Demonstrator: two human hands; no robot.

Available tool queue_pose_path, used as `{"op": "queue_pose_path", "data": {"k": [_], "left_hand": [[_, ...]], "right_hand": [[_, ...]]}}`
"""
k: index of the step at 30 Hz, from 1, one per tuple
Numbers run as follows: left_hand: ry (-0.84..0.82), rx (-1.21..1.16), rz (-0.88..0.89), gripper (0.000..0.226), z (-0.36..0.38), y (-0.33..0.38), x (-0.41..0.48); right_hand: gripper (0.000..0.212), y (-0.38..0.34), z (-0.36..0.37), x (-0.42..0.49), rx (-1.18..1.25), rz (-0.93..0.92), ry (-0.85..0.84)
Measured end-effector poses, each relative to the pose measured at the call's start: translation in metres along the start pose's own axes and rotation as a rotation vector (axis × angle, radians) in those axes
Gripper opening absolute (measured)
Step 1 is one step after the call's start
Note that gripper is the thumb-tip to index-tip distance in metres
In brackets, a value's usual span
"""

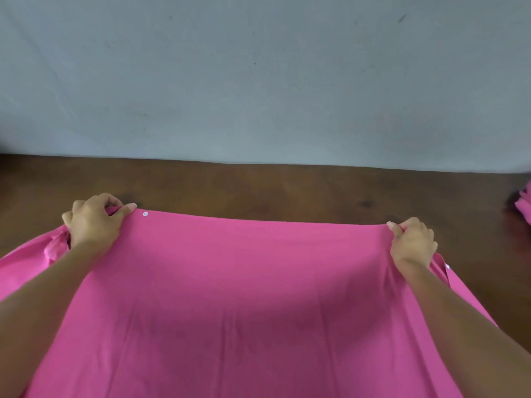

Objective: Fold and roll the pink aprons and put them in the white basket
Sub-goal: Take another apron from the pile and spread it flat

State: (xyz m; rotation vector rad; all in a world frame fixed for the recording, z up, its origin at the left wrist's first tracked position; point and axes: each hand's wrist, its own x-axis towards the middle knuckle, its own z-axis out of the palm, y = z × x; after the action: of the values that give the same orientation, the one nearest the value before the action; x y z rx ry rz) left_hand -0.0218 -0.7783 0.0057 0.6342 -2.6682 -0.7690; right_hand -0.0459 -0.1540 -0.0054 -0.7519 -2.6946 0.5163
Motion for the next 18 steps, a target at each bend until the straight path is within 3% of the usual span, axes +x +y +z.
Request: {"op": "queue_pose_path", "data": {"k": [18], "left_hand": [[0.073,-0.043,0.012,0.032,0.054,0.049,0.110]], "right_hand": [[0.033,-0.052,0.063,0.127,-0.010,-0.012,0.024]]}}
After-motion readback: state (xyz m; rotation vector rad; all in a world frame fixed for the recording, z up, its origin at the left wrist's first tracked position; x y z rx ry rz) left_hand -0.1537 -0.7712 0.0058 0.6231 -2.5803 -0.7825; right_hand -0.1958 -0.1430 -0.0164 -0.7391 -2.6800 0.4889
